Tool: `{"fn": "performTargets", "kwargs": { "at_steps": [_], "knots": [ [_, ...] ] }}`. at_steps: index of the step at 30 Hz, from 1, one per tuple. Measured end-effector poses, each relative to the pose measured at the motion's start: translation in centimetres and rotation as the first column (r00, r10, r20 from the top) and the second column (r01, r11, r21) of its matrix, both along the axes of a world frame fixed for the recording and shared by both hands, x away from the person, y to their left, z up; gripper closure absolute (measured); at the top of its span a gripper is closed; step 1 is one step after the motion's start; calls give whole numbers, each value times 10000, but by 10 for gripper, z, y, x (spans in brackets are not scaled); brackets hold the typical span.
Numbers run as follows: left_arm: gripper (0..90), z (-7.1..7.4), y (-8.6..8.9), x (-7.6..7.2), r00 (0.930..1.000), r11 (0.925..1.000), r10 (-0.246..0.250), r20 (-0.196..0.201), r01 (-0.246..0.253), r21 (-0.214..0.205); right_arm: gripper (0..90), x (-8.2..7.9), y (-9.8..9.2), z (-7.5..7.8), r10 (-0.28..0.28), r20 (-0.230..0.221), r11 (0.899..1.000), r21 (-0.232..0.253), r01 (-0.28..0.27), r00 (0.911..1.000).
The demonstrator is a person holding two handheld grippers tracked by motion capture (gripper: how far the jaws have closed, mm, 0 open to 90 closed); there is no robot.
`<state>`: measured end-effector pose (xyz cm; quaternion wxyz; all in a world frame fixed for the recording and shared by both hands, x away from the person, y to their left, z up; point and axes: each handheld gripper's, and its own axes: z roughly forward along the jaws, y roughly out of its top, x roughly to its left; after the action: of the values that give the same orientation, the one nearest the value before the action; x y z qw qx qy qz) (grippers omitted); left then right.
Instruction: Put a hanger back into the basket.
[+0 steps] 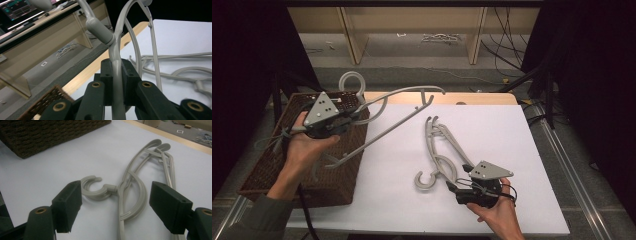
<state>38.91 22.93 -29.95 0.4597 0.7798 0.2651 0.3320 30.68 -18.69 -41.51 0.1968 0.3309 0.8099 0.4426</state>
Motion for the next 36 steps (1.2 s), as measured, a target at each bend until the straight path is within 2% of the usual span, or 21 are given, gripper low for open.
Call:
{"fn": "performTargets", "kwargs": {
  "at_steps": [2, 6, 12, 13, 16, 22, 23, 27, 30, 36],
  "knots": [
    [816, 2, 8, 3, 9994, 9999, -84, 338, 82, 73, 268, 0, 0, 0, -9, -6, 10000, 2, 9, 10000],
    [816, 6, 20, 4, 9986, 9997, 155, 508, -165, 198, 268, -1, 1, -1, 56, -73, 10000, -14, -56, 10000],
    [816, 5, 41, 9, 9958, 9964, 691, 593, -719, 457, 268, 0, 1, -3, 14, -56, 10000, -37, -15, 10000],
    [816, 4, 44, 9, 9943, 9946, 910, 547, -934, 446, 268, 0, 1, -2, 43, -75, 10000, -40, -43, 10000],
    [816, 0, 54, 11, 9921, 9925, 1060, 671, -1097, 543, 268, 0, 1, -3, 24, -58, 10000, -45, -24, 10000],
    [816, -9, 76, 18, 9841, 9853, 1632, 704, -1662, 397, 268, 0, 2, -4, 9, -140, 10000, -24, -9, 9999],
    [816, -9, 81, 21, 9816, 9835, 1697, 879, -1743, 478, 268, 0, 2, -4, 18, -142, 10000, -30, -18, 9999],
    [815, -14, 97, 23, 9741, 9767, 2056, 938, -2102, 427, 268, 1, 2, -4, 3, -118, 10000, -55, -4, 9999],
    [816, -19, 106, 24, 9681, 9701, 2392, 740, -2416, 248, 268, 1, 1, -4, 15, -121, 10000, -70, -16, 9999],
    [816, -27, 117, 21, 9612, 9624, 2688, 614, -2707, 244, 268, 1, 1, -4, 7, -133, 10000, -30, -7, 9999]
  ]
}}
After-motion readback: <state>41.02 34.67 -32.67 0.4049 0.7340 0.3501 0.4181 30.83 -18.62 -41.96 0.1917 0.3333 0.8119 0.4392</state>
